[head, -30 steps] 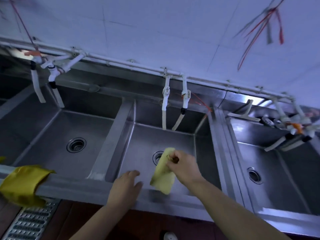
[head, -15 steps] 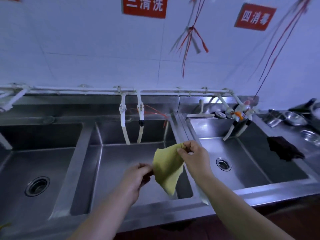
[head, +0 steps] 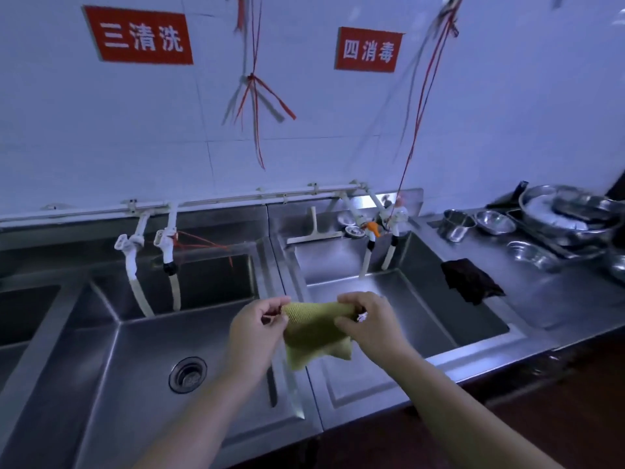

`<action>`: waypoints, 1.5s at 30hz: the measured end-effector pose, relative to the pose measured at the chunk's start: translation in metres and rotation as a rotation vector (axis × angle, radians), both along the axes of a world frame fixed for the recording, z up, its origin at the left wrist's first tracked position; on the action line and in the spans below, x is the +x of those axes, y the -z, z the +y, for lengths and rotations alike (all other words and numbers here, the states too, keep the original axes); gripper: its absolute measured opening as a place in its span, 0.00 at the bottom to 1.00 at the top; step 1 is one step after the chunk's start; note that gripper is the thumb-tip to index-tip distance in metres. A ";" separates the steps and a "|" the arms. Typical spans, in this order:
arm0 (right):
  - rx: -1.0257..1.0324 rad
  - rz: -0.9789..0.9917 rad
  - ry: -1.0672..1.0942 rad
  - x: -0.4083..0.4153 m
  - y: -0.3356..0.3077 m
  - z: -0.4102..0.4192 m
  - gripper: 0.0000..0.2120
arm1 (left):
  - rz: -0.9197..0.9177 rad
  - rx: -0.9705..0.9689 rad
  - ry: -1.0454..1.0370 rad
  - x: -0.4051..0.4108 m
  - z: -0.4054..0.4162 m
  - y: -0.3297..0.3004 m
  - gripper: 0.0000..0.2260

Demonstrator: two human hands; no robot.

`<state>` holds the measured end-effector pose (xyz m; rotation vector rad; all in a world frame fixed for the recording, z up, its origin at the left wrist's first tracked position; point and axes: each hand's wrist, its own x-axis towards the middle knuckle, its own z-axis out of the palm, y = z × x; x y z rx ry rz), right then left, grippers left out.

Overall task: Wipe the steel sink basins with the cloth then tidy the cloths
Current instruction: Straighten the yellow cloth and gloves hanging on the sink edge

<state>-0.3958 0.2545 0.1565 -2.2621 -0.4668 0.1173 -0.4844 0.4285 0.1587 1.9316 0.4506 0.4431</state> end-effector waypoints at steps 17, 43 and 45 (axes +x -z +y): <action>-0.179 -0.145 -0.122 0.073 -0.006 -0.170 0.13 | 0.014 0.367 0.331 0.111 -0.188 -0.005 0.04; -0.122 0.180 0.175 0.391 0.041 -0.277 0.05 | 0.340 0.079 0.510 0.433 -0.244 0.080 0.05; -0.148 0.179 0.175 0.418 0.051 -0.284 0.06 | 0.357 0.092 0.510 0.458 -0.250 0.086 0.03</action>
